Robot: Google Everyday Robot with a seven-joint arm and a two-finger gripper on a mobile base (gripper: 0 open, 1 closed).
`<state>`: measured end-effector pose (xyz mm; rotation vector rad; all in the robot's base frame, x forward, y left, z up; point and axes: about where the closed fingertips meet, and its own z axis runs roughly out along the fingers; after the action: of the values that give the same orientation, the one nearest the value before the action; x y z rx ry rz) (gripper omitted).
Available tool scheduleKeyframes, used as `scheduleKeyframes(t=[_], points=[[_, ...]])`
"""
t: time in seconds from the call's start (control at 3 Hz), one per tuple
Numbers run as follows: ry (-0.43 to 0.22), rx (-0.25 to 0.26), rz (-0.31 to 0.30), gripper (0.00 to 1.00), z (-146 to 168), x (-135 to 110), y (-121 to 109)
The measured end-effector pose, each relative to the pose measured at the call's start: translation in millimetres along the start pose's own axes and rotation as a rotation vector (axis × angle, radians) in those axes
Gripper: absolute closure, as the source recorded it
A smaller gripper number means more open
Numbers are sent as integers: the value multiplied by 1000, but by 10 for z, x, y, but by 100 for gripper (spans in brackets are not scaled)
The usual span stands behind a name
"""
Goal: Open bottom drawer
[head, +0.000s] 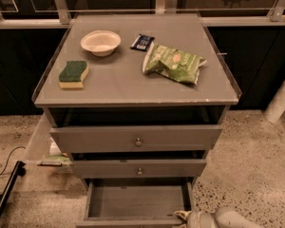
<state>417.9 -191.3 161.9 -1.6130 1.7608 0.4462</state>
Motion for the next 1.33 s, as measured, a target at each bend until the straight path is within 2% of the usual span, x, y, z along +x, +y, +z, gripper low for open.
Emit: scheduleKeyframes(t=[1.0, 1.33], points=[[4, -41, 63, 100, -180, 44, 518], [4, -42, 65, 100, -197, 36, 526]])
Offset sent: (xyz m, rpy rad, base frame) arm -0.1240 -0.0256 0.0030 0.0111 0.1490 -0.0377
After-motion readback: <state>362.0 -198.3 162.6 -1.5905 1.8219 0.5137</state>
